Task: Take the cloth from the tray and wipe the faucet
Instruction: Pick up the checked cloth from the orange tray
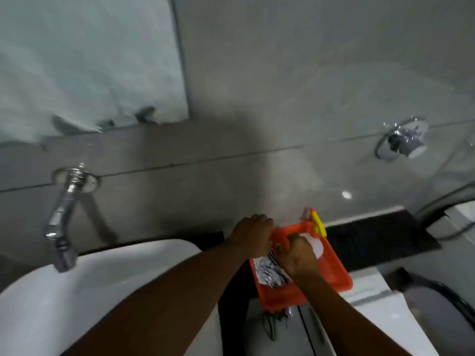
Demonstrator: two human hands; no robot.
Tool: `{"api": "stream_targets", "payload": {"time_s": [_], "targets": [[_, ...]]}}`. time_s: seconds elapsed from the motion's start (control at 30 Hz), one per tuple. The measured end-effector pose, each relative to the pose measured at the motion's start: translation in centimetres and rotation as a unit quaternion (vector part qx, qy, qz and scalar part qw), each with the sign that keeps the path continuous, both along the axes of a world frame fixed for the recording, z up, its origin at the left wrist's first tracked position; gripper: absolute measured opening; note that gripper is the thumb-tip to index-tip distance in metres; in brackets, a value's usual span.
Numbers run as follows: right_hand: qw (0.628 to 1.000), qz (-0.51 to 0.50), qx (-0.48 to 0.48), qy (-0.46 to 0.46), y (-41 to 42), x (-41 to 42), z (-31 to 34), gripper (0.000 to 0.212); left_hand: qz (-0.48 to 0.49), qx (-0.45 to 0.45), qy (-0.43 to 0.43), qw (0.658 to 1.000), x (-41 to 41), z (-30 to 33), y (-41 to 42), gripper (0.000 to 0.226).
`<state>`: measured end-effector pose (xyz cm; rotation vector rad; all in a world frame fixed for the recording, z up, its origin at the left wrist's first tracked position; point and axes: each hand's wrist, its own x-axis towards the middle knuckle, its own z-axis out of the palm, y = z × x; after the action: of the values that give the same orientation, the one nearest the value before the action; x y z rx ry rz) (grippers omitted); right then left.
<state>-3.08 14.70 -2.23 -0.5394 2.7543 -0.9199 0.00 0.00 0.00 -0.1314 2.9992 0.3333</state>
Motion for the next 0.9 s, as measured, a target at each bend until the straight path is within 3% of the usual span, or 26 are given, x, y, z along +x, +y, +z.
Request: {"api": "stream_targets", "payload": {"time_s": [0.17,0.33,0.5,0.63,0.7,0.8,0.87,0.9], "targets": [[0.976,-0.034,0.061,-0.206,1.6,-1.0,-9.4,0.040,0.018,0.019,-0.135,0.991,-6.0,-8.2,0.4,0.033],[0.972,0.029,0.116,-0.203,1.1,-2.2,-14.6,0.084,-0.019,-0.018,-0.230,0.973,-8.6,-13.1,0.5,0.026],[0.964,0.047,0.159,-0.208,0.3,-3.7,-16.7,0.085,-0.004,-0.035,-0.260,0.965,-9.3,-16.0,1.3,0.030],[0.954,0.033,0.116,-0.274,0.4,-4.6,-16.7,0.091,0.044,0.039,-0.262,0.963,-9.5,-15.1,1.3,0.013],[0.942,0.032,0.041,-0.330,0.7,-5.1,-15.9,0.083,0.062,0.103,-0.245,0.962,-9.8,-14.6,0.7,0.025],[0.918,0.052,-0.077,-0.387,0.9,-5.3,-13.1,0.039,0.065,0.185,-0.207,0.958,-9.8,-11.9,0.0,0.043],[0.912,0.029,-0.122,-0.391,0.9,-5.2,-10.6,0.021,0.083,0.245,-0.176,0.950,-9.2,-8.2,-0.4,0.032],[0.908,0.018,-0.146,-0.393,0.8,-5.3,-9.4,0.023,0.094,0.268,-0.151,0.947,-8.8,-6.5,-1.0,0.025]]}}
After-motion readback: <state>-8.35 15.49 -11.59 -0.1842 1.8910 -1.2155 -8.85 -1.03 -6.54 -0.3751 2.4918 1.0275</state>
